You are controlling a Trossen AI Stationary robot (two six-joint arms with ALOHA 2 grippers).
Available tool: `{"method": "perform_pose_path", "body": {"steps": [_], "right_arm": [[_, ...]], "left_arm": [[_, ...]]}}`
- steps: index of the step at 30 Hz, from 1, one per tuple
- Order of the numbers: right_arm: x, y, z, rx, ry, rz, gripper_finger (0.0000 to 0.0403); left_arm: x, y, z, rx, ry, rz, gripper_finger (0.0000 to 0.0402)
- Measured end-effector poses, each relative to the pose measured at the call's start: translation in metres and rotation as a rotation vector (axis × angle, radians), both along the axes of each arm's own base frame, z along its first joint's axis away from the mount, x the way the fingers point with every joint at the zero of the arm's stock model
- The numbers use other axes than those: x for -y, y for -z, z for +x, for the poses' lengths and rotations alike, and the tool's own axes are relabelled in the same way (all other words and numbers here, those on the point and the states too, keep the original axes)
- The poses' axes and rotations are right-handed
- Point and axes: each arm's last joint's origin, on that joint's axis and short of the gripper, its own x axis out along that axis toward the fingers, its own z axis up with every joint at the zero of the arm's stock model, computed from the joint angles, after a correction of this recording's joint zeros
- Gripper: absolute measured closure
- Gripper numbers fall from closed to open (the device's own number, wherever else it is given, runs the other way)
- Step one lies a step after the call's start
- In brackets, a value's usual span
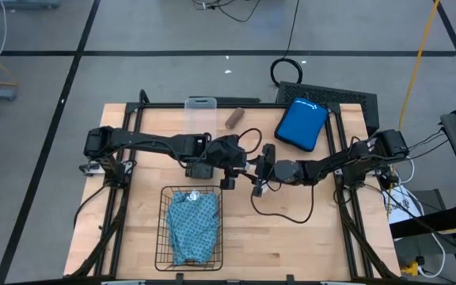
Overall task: Pick & place medical supplies in basket/bin
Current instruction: Put the bottom right white pill bottle into the black bin
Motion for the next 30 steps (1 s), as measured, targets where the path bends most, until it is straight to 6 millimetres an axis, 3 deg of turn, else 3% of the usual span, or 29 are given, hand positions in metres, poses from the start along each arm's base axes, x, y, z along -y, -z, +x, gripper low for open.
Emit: {"method": "perform_pose_path", "body": {"steps": [2, 11, 19, 25, 30], "right_arm": [[0.000, 0.000, 0.000, 0.000, 0.000, 0.001, 0.0244], [0.000, -0.003, -0.001, 0.014, 0.002, 0.015, 0.0240], [0.000, -0.010, -0.009, -0.011, 0.004, 0.091, 0.0228], [0.002, -0.021, -0.022, -0.049, 0.033, 0.117, 0.0233], [0.003, -0.031, -0.029, -0.031, 0.035, 0.121, 0.0238]], "left_arm": [[0.000, 0.000, 0.000, 0.006, 0.000, 0.000, 0.0268], [-0.002, -0.009, -0.004, 0.031, -0.042, -0.013, 0.0268], [-0.018, -0.050, -0.048, 0.107, -0.186, -0.017, 0.0268], [-0.029, -0.039, -0.095, 0.169, -0.269, -0.079, 0.0268], [-0.038, -0.006, -0.127, 0.201, -0.365, -0.142, 0.0268]]}}
